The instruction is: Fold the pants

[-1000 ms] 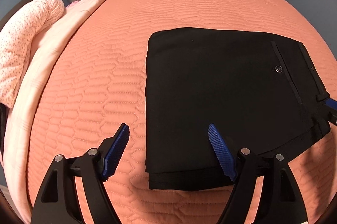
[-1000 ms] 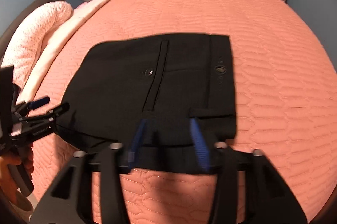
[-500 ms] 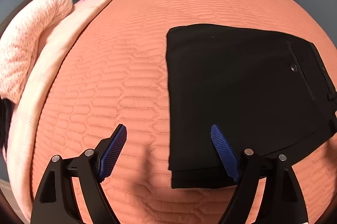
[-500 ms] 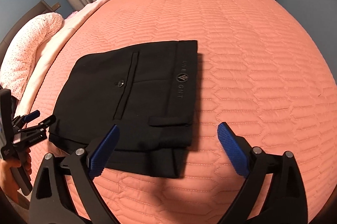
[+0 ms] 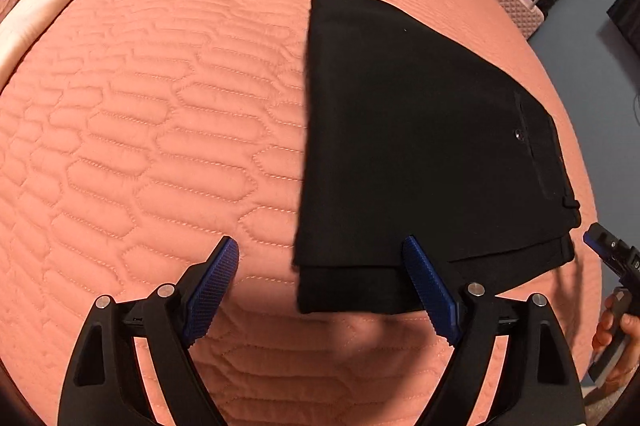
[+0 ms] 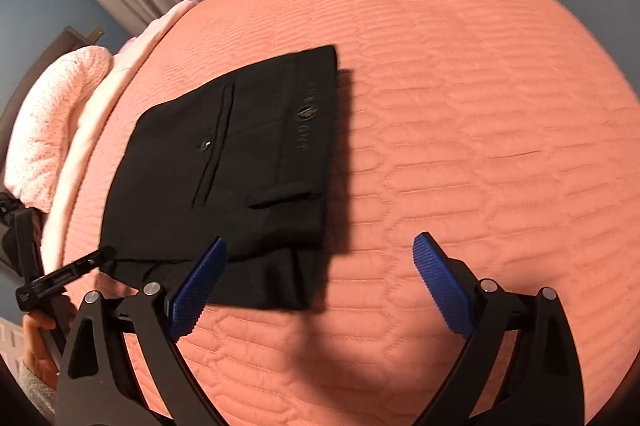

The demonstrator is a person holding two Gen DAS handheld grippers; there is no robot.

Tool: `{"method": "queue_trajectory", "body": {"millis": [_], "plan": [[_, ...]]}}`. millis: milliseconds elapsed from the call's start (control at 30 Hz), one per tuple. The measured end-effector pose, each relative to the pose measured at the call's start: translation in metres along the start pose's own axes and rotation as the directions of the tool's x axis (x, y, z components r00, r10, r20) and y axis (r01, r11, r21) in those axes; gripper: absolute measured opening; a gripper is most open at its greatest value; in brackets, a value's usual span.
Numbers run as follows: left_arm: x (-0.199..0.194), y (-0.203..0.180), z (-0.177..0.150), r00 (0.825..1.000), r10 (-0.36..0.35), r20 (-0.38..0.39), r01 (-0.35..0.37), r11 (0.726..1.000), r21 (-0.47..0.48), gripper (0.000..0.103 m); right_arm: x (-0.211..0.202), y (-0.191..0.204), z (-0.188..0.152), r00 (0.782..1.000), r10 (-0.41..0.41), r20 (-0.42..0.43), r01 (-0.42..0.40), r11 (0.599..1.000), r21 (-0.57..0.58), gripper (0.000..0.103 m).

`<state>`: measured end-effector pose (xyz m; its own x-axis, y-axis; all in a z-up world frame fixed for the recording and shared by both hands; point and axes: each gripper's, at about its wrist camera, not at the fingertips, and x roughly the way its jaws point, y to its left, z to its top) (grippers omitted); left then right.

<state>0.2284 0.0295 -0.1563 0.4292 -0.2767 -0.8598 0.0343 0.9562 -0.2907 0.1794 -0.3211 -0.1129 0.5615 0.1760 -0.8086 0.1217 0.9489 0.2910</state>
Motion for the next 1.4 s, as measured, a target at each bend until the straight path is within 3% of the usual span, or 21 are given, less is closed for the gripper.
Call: {"method": "queue_trajectory", "body": {"millis": [100,200,267,333,433,533,567,633,667,700,733,800,867,900,967,1167,1233,1300,1333,1367,1400], "plan": [[-0.018,0.002,-0.011,0.997,0.075,0.032,-0.077,0.996,0.040,0.082,-0.014,0.019,-0.004,0.999,-0.020,0.027,0.022,0.996,-0.086,0.092],[-0.032,-0.003,-0.034,0.994,0.107,0.034,-0.110,0.989,0.101,0.082,-0.016,0.043,-0.012,1.000,0.020,0.015,-0.018,0.992,-0.126,0.092],[-0.037,-0.001,-0.047,0.983,0.175,0.045,-0.180,0.975,0.128,0.082,-0.009,0.084,-0.021,0.996,0.085,-0.025,-0.089,0.974,-0.208,0.092],[-0.042,-0.002,-0.064,0.961,0.267,0.069,-0.274,0.949,0.157,0.082,-0.002,0.132,-0.030,0.995,0.089,-0.040,-0.097,0.934,-0.345,0.092],[-0.053,0.007,-0.084,0.947,0.316,0.065,-0.322,0.937,0.135,0.082,0.018,0.221,-0.058,0.999,0.040,0.022,-0.016,0.750,-0.661,0.092],[-0.063,0.024,-0.103,0.945,0.324,0.045,-0.327,0.940,0.099,0.082,0.042,0.287,-0.085,0.994,0.025,0.105,0.076,0.521,-0.850,0.092],[-0.066,0.029,-0.108,0.941,0.335,0.043,-0.338,0.937,0.094,0.082,0.054,0.305,-0.095,0.988,0.008,0.153,0.135,0.422,-0.896,0.092],[-0.075,0.040,-0.117,0.935,0.352,0.049,-0.355,0.930,0.092,0.082,0.072,0.323,-0.105,0.977,-0.005,0.215,0.207,0.302,-0.931,0.092],[-0.078,0.045,-0.120,0.932,0.360,0.053,-0.363,0.928,0.088,0.082,0.080,0.326,-0.104,0.977,-0.012,0.211,0.205,0.287,-0.936,0.092],[-0.082,0.051,-0.124,0.931,0.361,0.057,-0.365,0.927,0.082,0.082,0.086,0.327,-0.101,0.984,-0.017,0.180,0.177,0.300,-0.937,0.086],[-0.084,0.056,-0.125,0.931,0.361,0.058,-0.365,0.928,0.074,0.082,0.091,0.324,-0.090,0.994,-0.019,0.103,0.103,0.349,-0.931,0.069],[-0.088,0.066,-0.126,0.934,0.353,0.059,-0.356,0.933,0.045,0.082,0.093,0.307,-0.056,0.997,0.038,-0.063,-0.073,0.562,-0.824,0.055],[-0.092,0.076,-0.128,0.937,0.343,0.066,-0.345,0.938,0.018,0.082,0.087,0.284,-0.031,0.984,0.127,-0.121,-0.175,0.717,-0.674,0.052],[-0.094,0.081,-0.129,0.939,0.337,0.071,-0.338,0.941,0.004,0.082,0.082,0.272,-0.022,0.975,0.178,-0.133,-0.222,0.773,-0.594,0.048],[-0.097,0.088,-0.128,0.942,0.327,0.074,-0.326,0.945,-0.019,0.082,0.078,0.258,-0.012,0.952,0.256,-0.170,-0.306,0.826,-0.474,0.032],[-0.096,0.090,-0.129,0.953,0.291,0.082,-0.287,0.957,-0.050,0.082,0.066,0.271,-0.009,0.938,0.317,-0.140,-0.346,0.843,-0.411,0.026],[-0.096,0.090,-0.129,0.955,0.285,0.083,-0.282,0.958,-0.053,0.082,0.068,0.288,-0.018,0.949,0.291,-0.120,-0.313,0.828,-0.465,0.026],[-0.096,0.083,-0.132,0.956,0.279,0.085,-0.275,0.960,-0.055,0.082,0.093,0.313,-0.045,0.978,0.144,-0.148,-0.205,0.762,-0.615,0.028],[-0.096,0.082,-0.132,0.956,0.280,0.084,-0.276,0.960,-0.055,0.082,0.106,0.324,-0.063,0.988,0.057,-0.140,-0.139,0.703,-0.698,0.031],[-0.096,0.080,-0.130,0.957,0.280,0.083,-0.276,0.960,-0.053,0.082,0.100,0.336,-0.081,0.999,0.019,-0.026,-0.032,0.617,-0.786,0.032],[-0.098,0.077,-0.127,0.956,0.280,0.091,-0.277,0.960,-0.047,0.082,0.094,0.344,-0.090,1.000,-0.011,0.019,0.022,0.576,-0.817,0.031]]}}
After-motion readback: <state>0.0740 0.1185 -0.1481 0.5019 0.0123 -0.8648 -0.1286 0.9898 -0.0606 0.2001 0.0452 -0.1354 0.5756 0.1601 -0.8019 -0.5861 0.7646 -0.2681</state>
